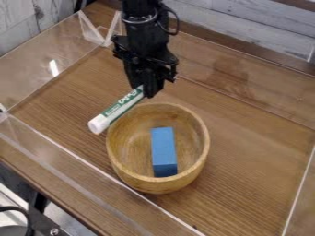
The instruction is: Put the green marker in the brown bowl
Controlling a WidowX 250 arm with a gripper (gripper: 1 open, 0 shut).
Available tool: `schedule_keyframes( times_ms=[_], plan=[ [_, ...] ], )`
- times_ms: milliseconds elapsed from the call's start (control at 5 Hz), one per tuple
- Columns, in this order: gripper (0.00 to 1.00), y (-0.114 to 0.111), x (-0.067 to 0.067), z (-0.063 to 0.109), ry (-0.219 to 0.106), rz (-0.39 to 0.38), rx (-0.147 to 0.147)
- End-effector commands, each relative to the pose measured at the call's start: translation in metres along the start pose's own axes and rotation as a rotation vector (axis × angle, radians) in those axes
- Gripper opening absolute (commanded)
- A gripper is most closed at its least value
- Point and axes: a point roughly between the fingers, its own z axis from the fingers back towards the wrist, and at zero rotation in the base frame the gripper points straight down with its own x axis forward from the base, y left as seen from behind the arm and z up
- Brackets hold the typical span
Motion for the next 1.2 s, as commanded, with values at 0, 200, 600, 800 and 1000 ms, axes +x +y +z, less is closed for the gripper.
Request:
schedule_keyframes(
  times_ms=[0, 200, 600, 800, 1000],
  plan=[
    [0.0, -0.002, 0.004, 0.017, -0.061, -0.003, 0.024],
    [0.0, -0.002, 0.001, 0.015, -0.054, 0.001, 0.026],
    [0.0, -0.002, -0.002, 0.011, -0.043, 0.012, 0.03],
    [0.0, -0.002, -0.003, 0.009, -0.038, 0.019, 0.032],
    [0.0, -0.001, -0.005, 0.006, -0.033, 0.026, 0.034]
  ],
)
